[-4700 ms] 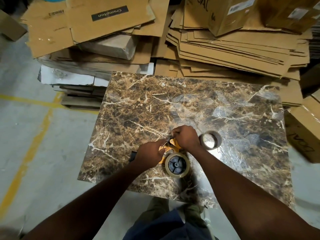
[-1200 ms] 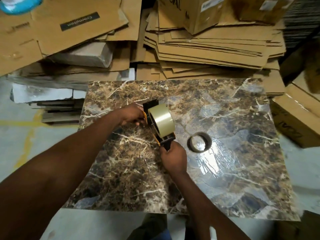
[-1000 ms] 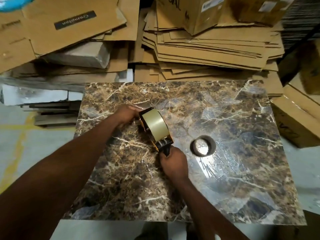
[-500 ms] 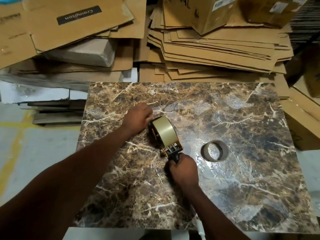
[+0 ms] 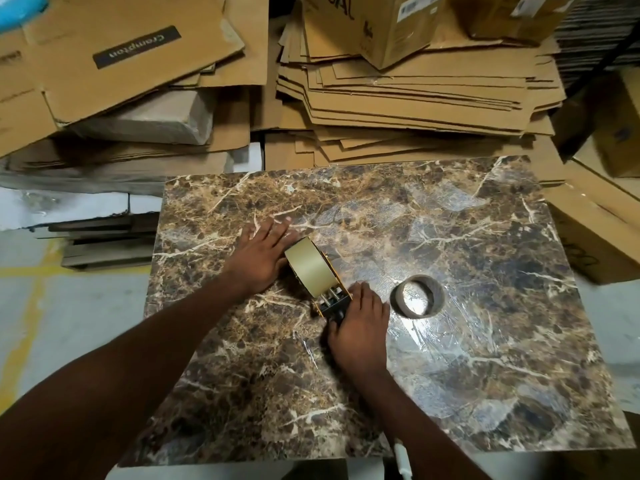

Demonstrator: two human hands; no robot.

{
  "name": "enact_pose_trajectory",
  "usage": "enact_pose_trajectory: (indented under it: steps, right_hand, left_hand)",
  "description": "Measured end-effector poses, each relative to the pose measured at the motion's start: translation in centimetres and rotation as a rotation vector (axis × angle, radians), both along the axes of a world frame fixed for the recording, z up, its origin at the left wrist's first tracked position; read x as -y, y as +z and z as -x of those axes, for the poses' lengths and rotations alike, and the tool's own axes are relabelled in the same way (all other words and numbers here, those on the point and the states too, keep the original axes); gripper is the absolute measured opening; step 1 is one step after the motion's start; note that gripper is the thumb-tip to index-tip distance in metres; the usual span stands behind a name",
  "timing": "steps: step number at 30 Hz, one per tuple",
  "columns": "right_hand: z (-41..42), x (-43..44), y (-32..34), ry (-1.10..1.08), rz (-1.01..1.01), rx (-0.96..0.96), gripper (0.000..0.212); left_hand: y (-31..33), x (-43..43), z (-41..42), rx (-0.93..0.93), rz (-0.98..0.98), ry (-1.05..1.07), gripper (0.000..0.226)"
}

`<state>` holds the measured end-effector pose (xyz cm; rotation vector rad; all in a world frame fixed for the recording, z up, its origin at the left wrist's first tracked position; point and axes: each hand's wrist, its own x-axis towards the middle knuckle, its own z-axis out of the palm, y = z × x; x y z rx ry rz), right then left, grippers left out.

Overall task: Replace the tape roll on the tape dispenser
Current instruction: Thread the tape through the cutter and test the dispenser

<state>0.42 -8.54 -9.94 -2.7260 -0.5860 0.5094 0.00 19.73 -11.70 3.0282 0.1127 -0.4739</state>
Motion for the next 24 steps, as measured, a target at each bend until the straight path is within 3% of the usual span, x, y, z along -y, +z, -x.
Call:
enact_pose_trajectory:
  steps: [6, 11, 15, 21, 24]
  right_hand:
    - [-0.1, 0.2, 0.1, 0.024, 0.068, -0.074, 0.087]
    - [-0.1, 0.2, 0.7, 0.023, 0.133, -0.109, 0.088]
    - [-0.3, 0.6, 1.2, 0.076, 0.188, -0.055, 0.086]
    - [-0.5, 1.0, 2.1, 0.127, 0.133, 0.149, 0.064]
    - [-0.4, 0.8, 1.9, 0.140, 0.164, 0.147, 0.069]
  left_hand:
    - [-0.2, 0.3, 0.1, -0.020, -0.069, -0.197, 0.075]
    - [-0.1, 0.5, 0.1, -0.085, -0.097, -0.196, 0.075]
    - [0.3, 1.0, -0.2, -0.151, -0.161, -0.192, 0.075]
    - [1.1, 2.1, -0.2, -0.169, -0.256, -0.133, 0.076]
    - [1.3, 2.4, -0.1, -0.170, -0.277, -0.101, 0.077]
